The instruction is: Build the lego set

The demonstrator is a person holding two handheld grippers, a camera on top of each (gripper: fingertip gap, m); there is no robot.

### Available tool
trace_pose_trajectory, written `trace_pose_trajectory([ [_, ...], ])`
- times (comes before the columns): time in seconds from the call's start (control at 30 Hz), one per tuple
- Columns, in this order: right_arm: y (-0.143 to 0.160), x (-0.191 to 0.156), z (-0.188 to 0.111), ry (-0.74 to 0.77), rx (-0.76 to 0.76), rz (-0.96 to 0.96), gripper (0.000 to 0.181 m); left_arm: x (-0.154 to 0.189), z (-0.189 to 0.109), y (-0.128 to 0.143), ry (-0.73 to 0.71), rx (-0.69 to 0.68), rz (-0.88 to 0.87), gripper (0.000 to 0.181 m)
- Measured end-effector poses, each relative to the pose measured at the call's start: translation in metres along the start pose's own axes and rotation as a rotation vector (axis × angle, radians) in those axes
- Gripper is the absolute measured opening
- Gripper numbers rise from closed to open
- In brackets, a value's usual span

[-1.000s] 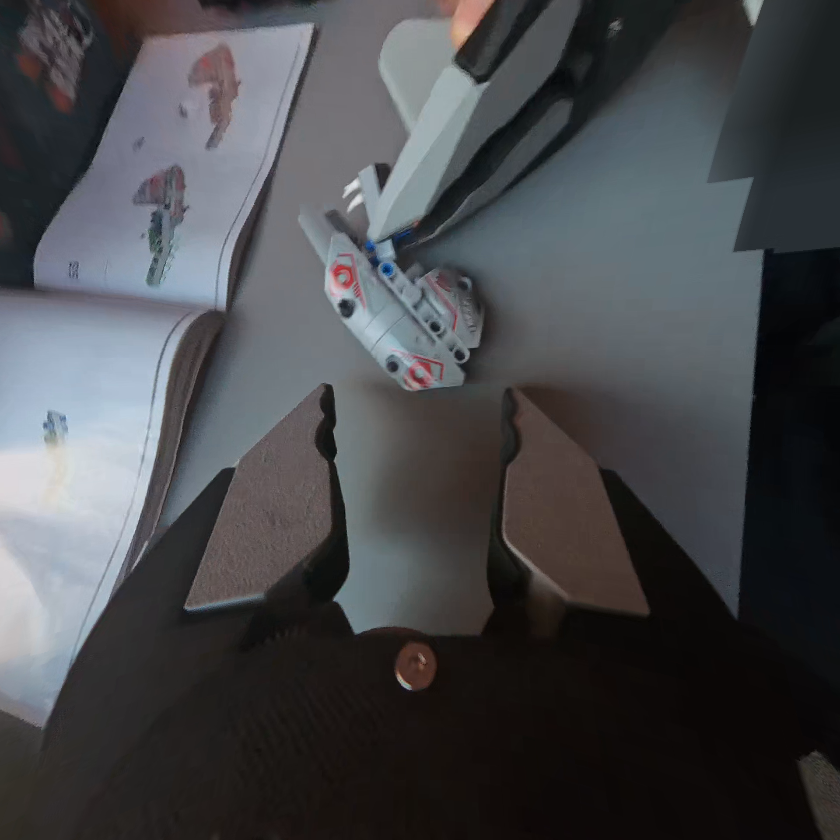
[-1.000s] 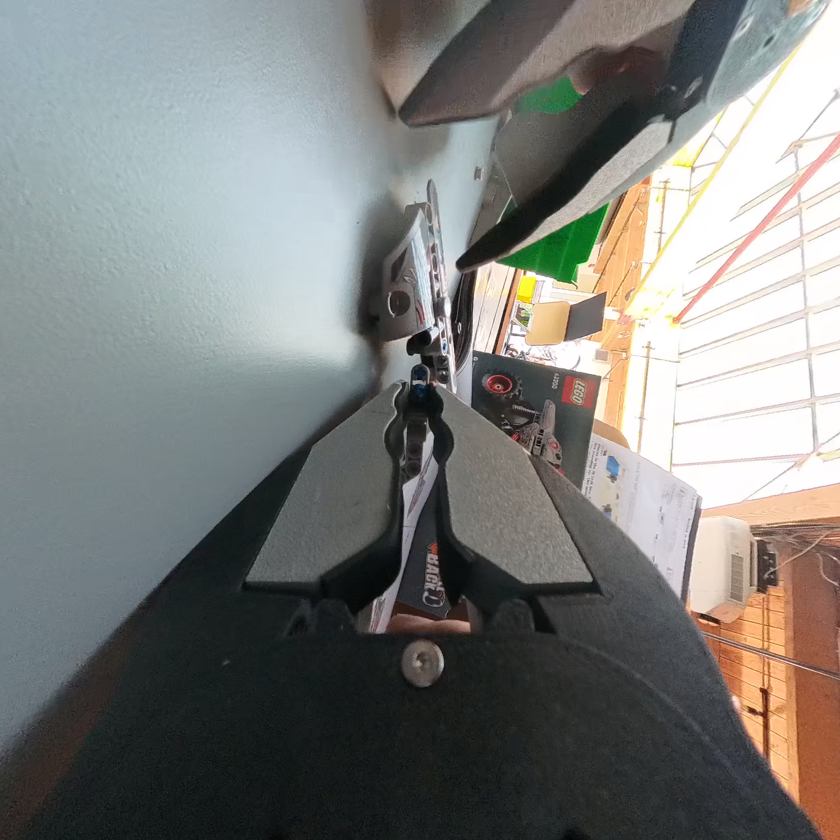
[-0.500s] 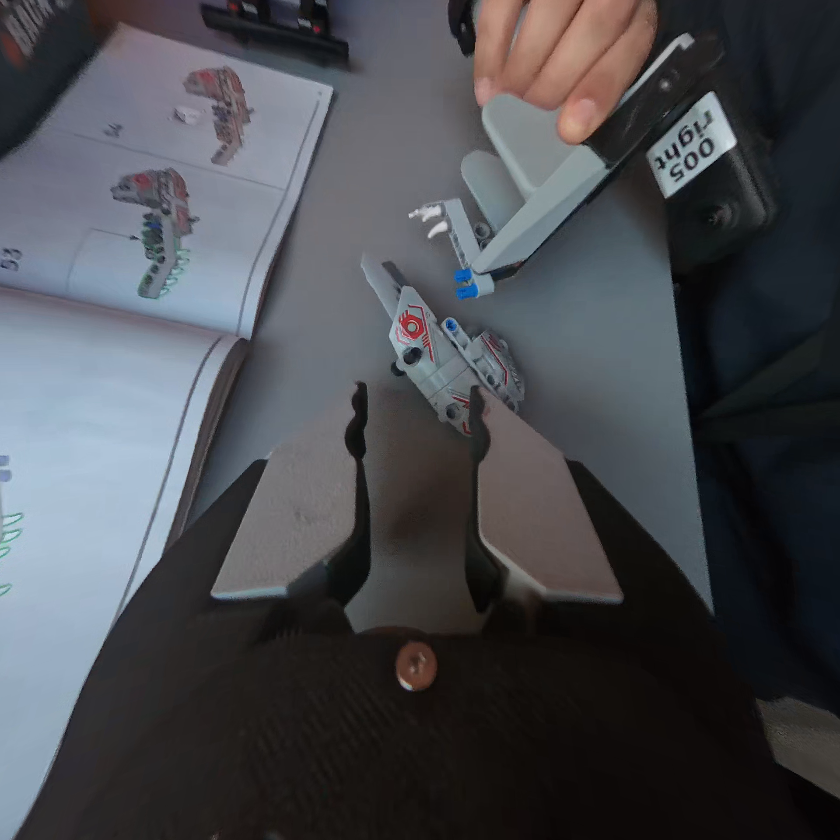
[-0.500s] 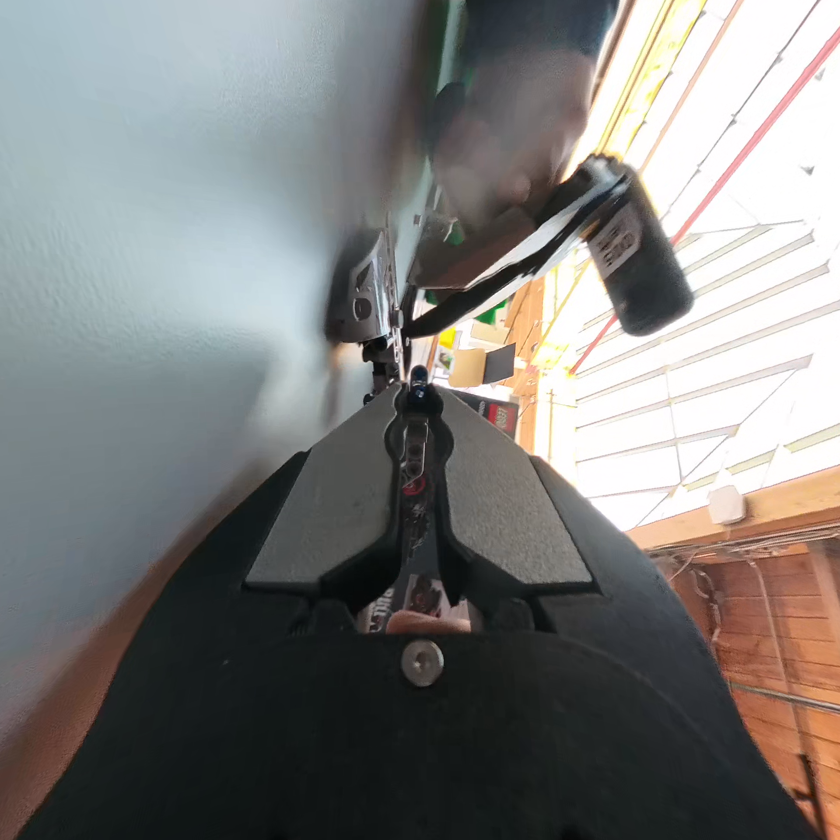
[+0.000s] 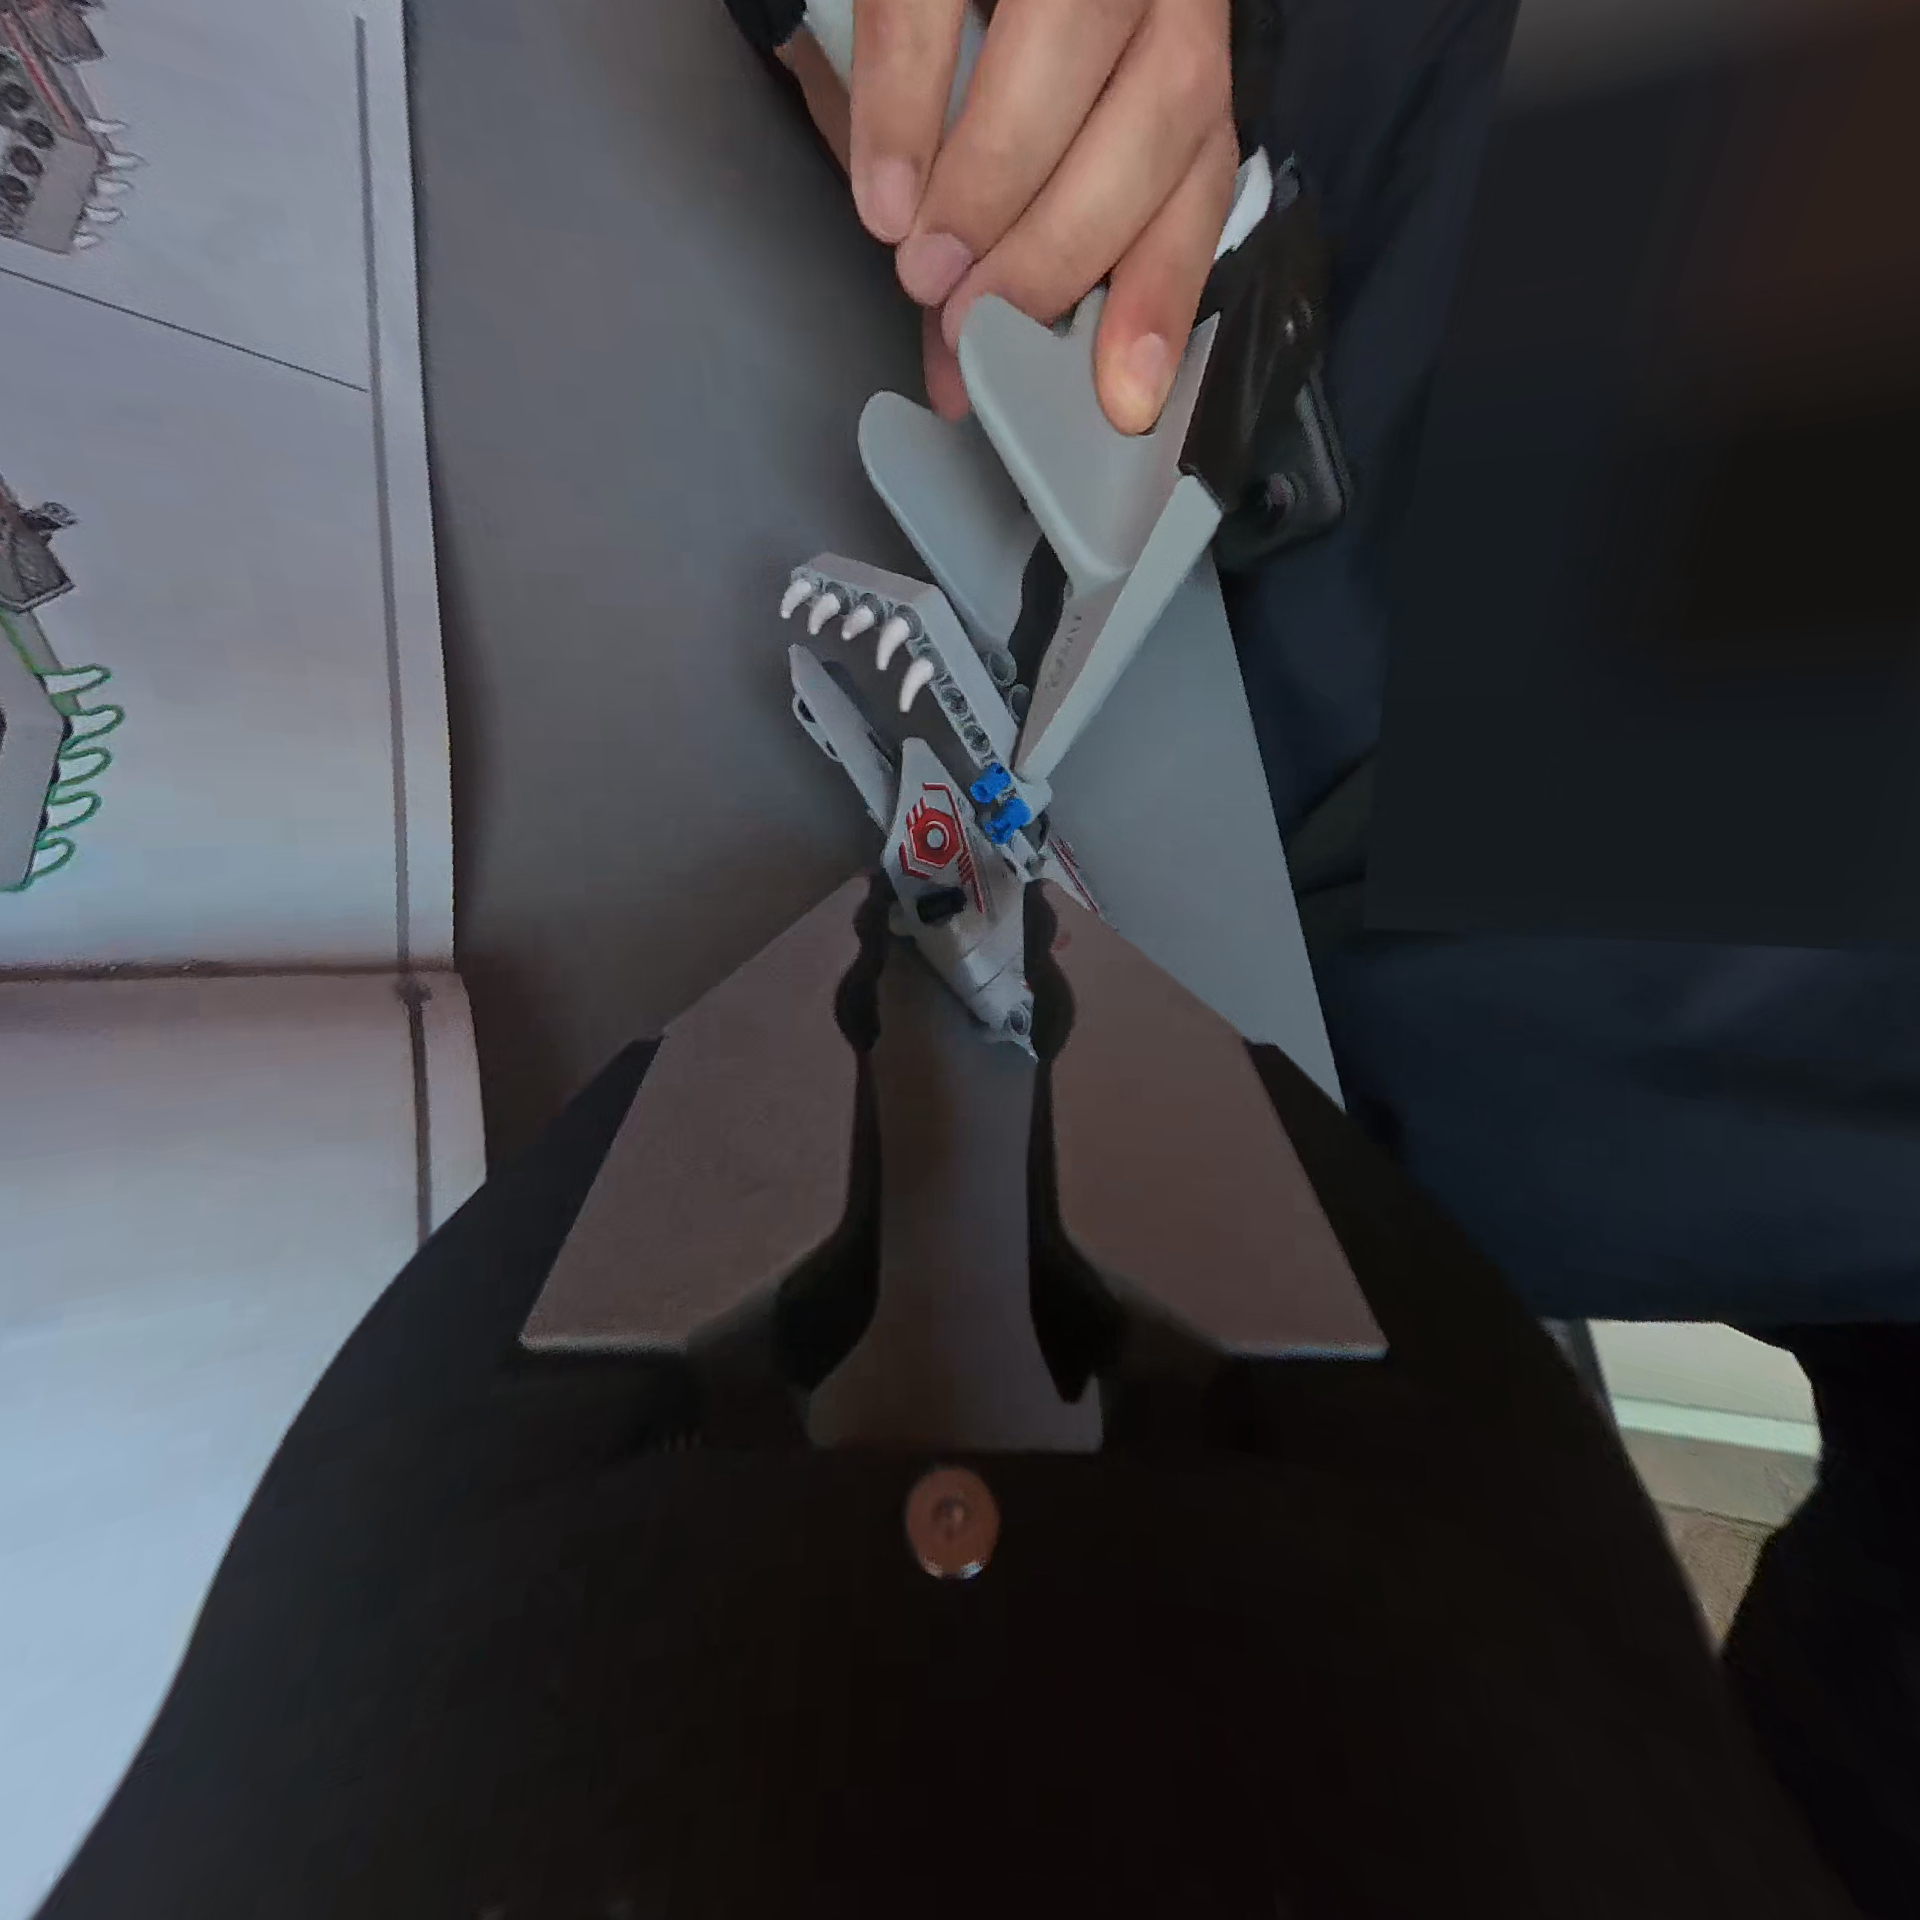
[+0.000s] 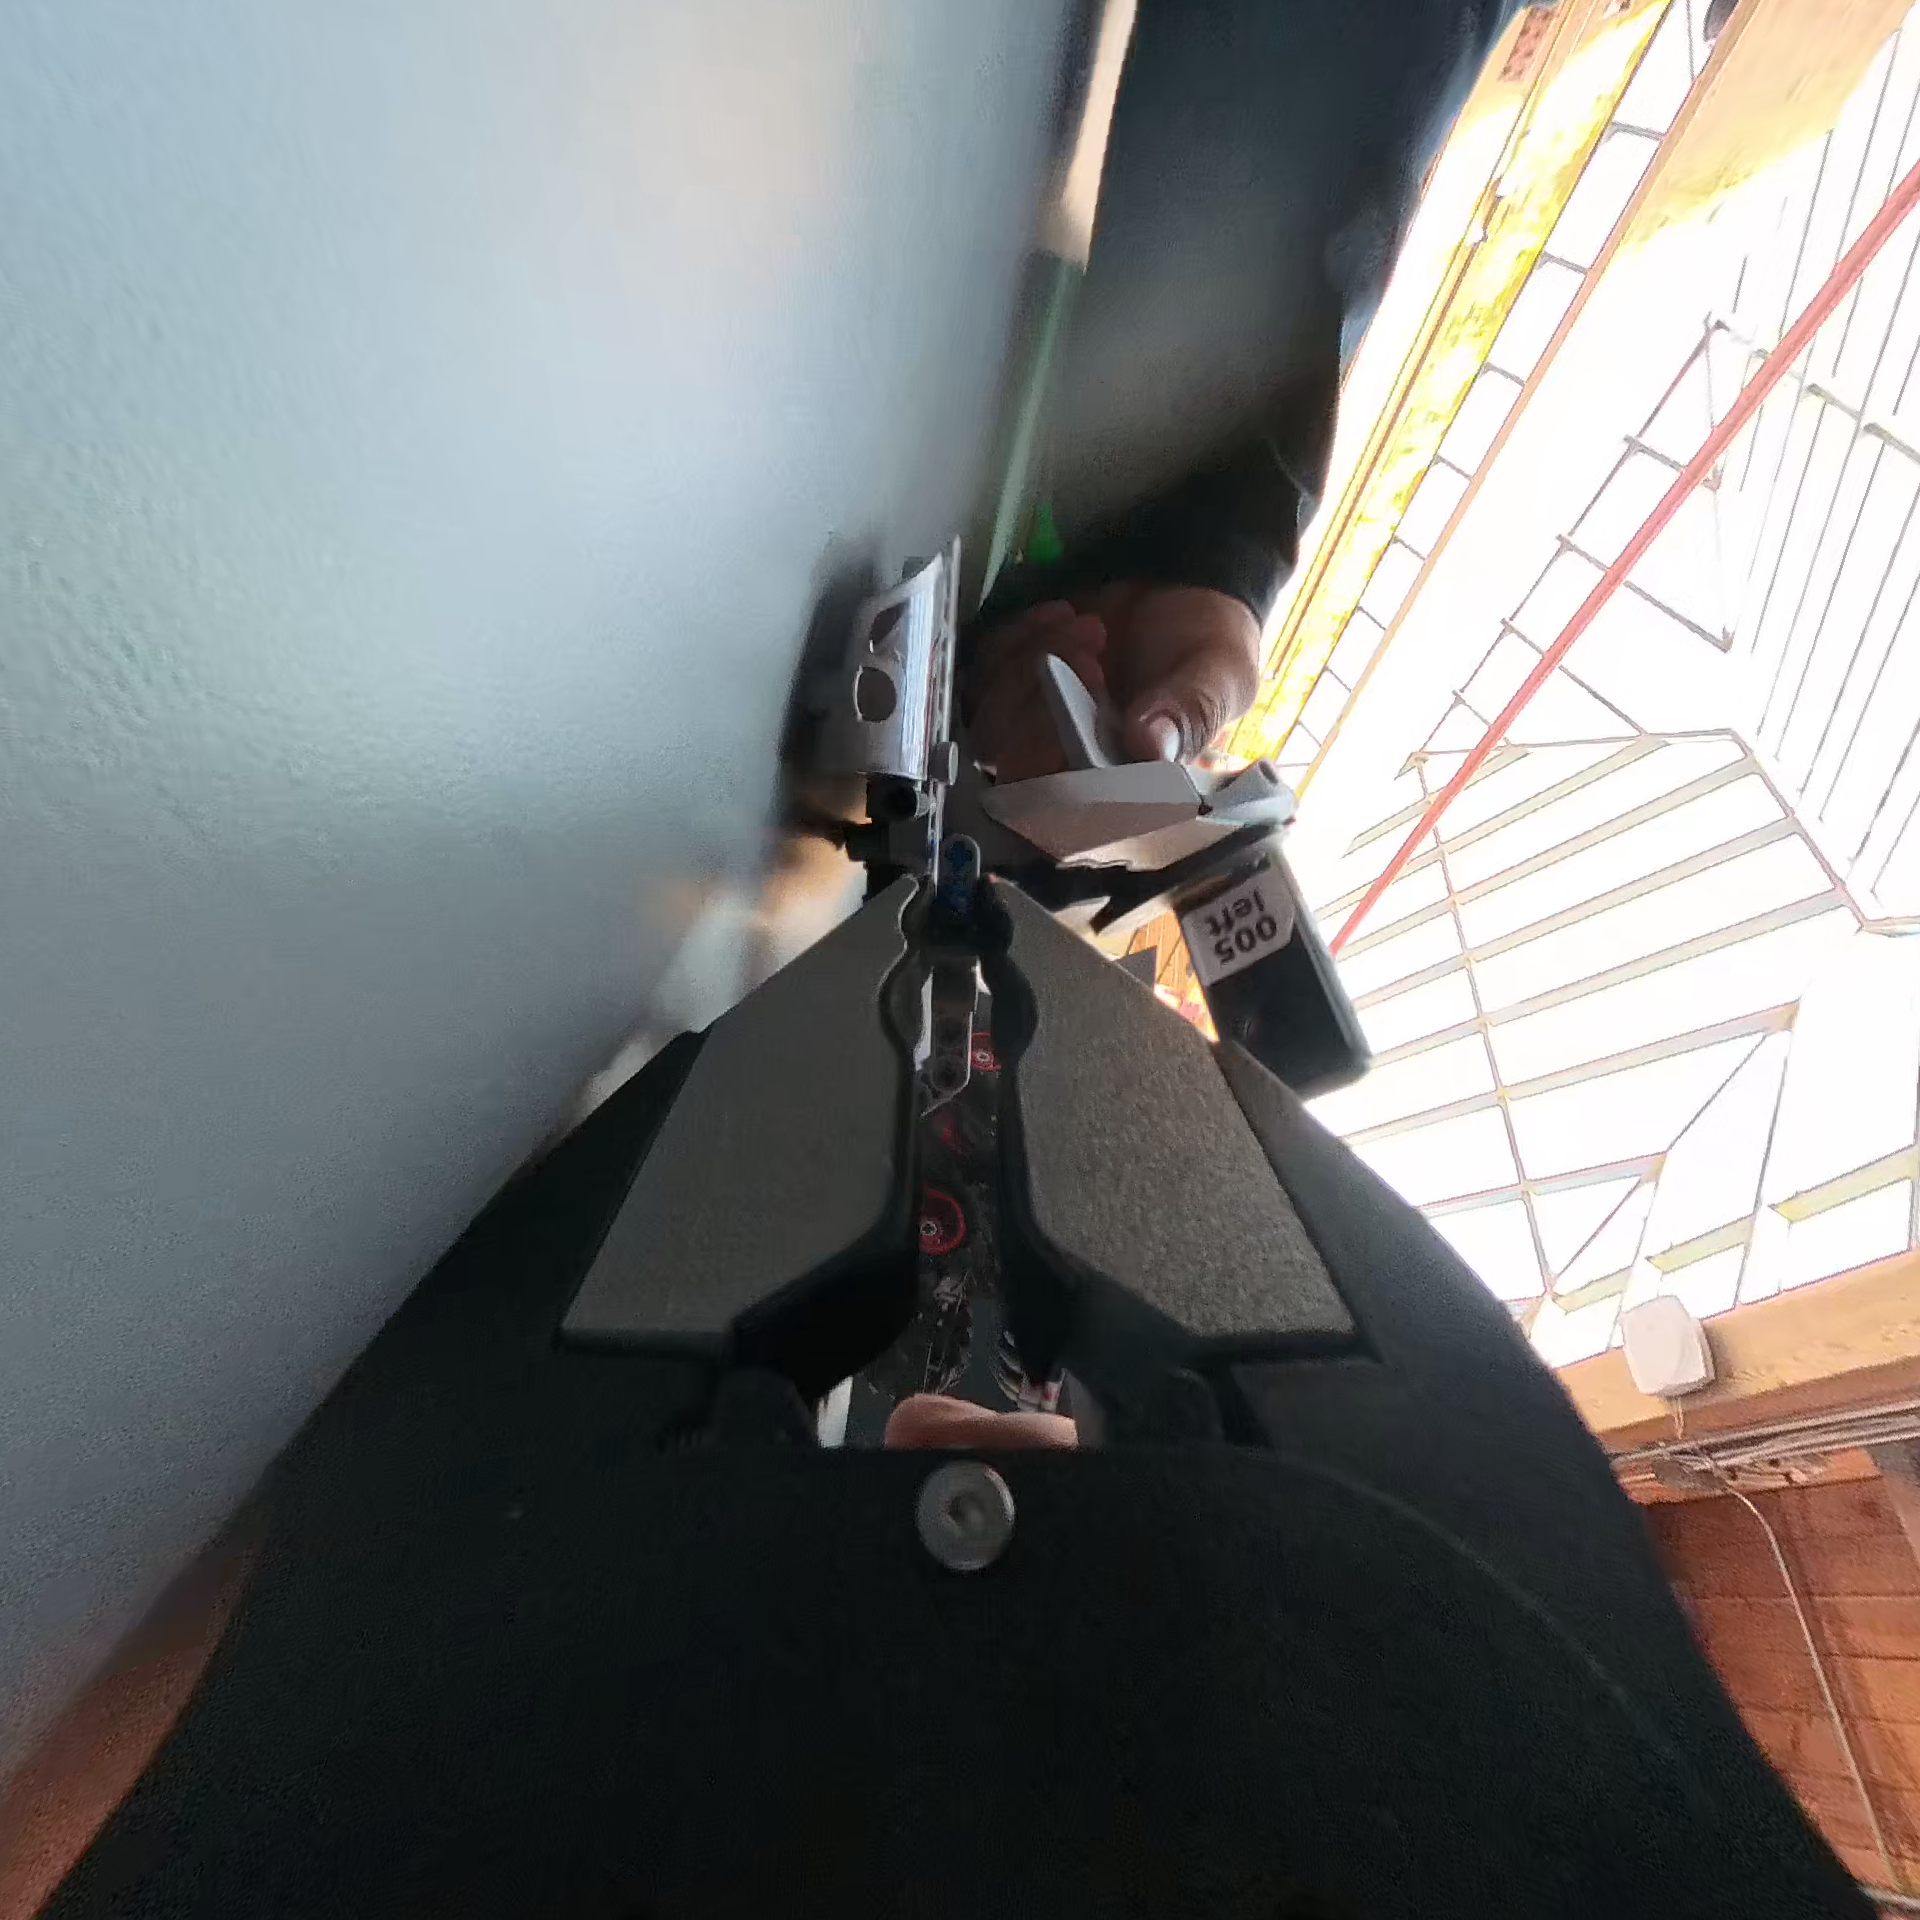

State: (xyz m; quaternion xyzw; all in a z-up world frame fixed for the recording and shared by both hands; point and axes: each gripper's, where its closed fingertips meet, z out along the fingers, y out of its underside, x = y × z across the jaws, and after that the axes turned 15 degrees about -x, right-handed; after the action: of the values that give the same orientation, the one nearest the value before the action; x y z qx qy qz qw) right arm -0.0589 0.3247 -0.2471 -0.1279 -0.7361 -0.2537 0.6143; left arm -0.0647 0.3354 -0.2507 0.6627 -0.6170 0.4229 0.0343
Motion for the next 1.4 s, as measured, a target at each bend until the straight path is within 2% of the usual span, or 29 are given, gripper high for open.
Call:
trace_pose_trajectory([
  [0.27,-0.002,-0.002,-0.008,-0.012,0.021,0.001,0.003,-0.005,0.002,-0.009,0.089,-0.076,-0.020,0.026],
  [0.37,0.001,-0.004,-0.007,-0.026,0.017,0.012,0.004,-0.003,0.009,0.000,0.105,-0.139,-0.033,0.024],
  [0.8,-0.005,0.007,-0.014,0.026,0.082,0.013,0.003,0.017,0.012,0.002,0.170,-0.095,0.024,0.014],
  [1.07,-0.001,0.023,-0.023,0.090,0.062,-0.079,0.003,0.039,0.017,-0.001,0.281,-0.099,0.096,0.014],
  [1.17,0.005,0.028,-0.025,0.087,0.040,-0.057,0.001,0.039,0.020,0.001,0.266,-0.111,0.105,0.014],
  [1.3,-0.010,0.024,-0.025,0.129,0.052,-0.132,0.002,0.041,0.016,-0.006,0.301,-0.056,0.083,0.013],
  [1.4,-0.010,0.024,-0.025,0.166,0.047,-0.183,0.003,0.046,0.017,-0.006,0.326,-0.057,0.087,0.014],
])
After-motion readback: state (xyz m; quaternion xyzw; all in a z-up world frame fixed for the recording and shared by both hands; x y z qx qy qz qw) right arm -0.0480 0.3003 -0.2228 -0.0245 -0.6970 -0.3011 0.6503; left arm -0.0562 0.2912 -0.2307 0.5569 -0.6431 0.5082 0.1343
